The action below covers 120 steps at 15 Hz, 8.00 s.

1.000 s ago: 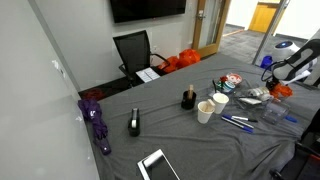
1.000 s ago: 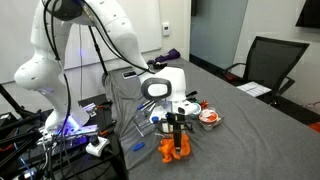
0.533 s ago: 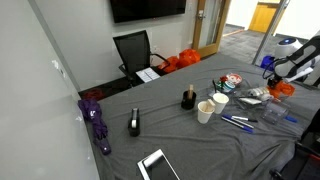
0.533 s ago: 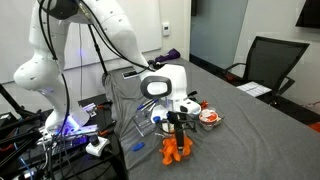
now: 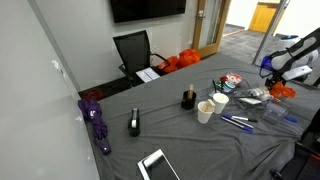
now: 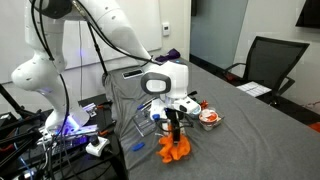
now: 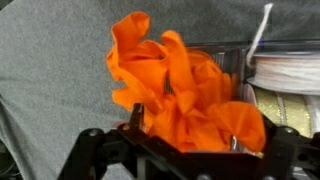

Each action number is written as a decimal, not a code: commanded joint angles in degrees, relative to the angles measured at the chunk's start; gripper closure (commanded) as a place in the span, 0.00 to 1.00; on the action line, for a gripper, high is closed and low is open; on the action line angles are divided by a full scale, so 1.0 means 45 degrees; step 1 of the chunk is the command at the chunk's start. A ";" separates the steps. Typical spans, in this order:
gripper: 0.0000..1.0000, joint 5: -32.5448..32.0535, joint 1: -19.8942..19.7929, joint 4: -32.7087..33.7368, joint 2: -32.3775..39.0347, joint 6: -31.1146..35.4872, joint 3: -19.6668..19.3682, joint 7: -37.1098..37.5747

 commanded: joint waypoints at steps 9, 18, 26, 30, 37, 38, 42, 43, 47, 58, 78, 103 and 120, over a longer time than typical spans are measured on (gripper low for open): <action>0.00 0.1751 -0.1190 0.0371 -0.0460 -0.1524 0.1021 -0.1911; 0.00 0.1899 -0.1267 0.0724 -0.1113 -0.2676 0.1024 -0.2665; 0.40 0.1952 -0.1193 0.0917 -0.1528 -0.3338 0.0888 -0.2718; 0.69 0.1948 -0.1197 0.0959 -0.1548 -0.3304 0.0865 -0.2647; 1.00 0.1952 -0.1247 0.0985 -0.1642 -0.3351 0.0843 -0.2672; 1.00 0.1954 -0.1258 0.0989 -0.1650 -0.3358 0.0840 -0.2675; 1.00 0.1944 -0.1315 0.0973 -0.1685 -0.3319 0.0824 -0.2709; 1.00 0.1839 -0.1289 0.0956 -0.1670 -0.3254 0.0787 -0.2665; 1.00 0.1174 -0.1094 0.0904 -0.1373 -0.2831 0.0559 -0.2328; 1.00 0.1052 -0.0843 0.0851 0.0137 -0.1484 0.0642 -0.1088; 1.00 0.0165 -0.0475 0.1037 0.1812 0.1022 -0.0056 -0.0280; 1.00 -0.0628 0.0991 0.0688 0.2063 0.2730 -0.1577 0.1896; 1.00 0.1127 -0.0374 0.0532 -0.0588 -0.0772 0.0773 -0.0655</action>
